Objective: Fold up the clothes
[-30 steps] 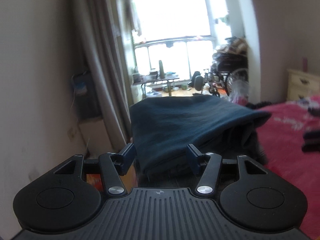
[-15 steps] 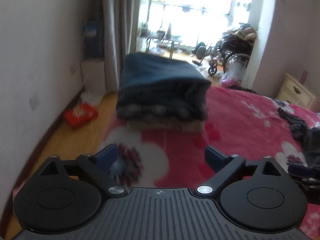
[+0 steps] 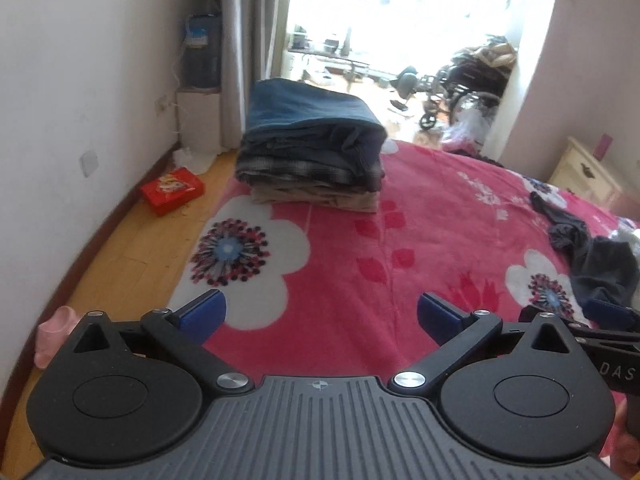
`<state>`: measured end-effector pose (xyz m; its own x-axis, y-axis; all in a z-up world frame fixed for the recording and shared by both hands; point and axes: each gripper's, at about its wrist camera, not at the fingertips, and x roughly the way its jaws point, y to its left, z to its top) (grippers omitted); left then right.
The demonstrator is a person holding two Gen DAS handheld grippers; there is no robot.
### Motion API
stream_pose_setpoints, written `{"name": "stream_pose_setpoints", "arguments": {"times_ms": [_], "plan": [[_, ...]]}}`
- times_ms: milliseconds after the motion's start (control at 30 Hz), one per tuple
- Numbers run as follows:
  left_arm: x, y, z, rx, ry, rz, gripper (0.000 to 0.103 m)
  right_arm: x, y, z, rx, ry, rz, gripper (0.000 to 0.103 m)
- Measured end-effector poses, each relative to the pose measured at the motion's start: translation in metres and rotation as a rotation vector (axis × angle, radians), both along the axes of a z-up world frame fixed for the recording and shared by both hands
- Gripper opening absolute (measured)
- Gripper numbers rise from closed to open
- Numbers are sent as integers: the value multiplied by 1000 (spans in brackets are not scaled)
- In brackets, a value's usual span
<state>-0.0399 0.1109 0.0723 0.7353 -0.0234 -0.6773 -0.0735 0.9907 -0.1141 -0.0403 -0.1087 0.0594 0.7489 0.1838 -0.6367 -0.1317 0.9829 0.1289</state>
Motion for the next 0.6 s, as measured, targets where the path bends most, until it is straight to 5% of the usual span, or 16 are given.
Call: {"name": "stream_pose_setpoints", "arguments": {"times_ms": [600], "plan": [[-25, 0, 9, 91, -2, 108, 103, -14, 26, 15, 1, 35, -14, 103]]}}
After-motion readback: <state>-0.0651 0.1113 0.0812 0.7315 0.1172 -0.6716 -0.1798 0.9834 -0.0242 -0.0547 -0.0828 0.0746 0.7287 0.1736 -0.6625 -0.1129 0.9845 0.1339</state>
